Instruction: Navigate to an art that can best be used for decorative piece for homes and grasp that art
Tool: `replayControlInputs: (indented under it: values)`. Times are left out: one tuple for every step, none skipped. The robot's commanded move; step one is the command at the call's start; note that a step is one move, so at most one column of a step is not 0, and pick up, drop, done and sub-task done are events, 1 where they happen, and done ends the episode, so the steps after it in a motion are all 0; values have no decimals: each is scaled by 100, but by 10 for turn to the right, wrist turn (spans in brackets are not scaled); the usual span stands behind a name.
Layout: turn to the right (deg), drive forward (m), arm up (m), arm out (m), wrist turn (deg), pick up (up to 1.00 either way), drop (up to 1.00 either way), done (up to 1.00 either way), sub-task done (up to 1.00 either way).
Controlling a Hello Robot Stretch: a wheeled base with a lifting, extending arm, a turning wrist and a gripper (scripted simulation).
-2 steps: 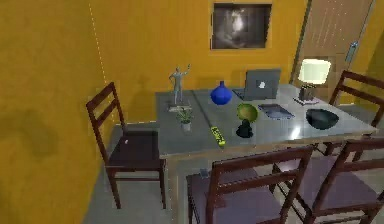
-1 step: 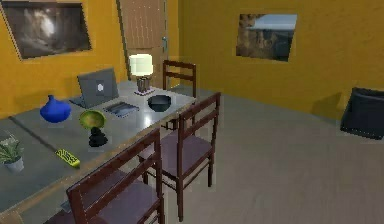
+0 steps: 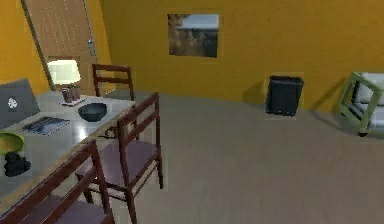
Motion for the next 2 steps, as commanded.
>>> replayControlInputs:
  values:
    - [0, 100, 0, 0, 0, 0, 0, 0, 0]
    - [30, 0, 0, 0, 0, 0, 0, 0, 0]
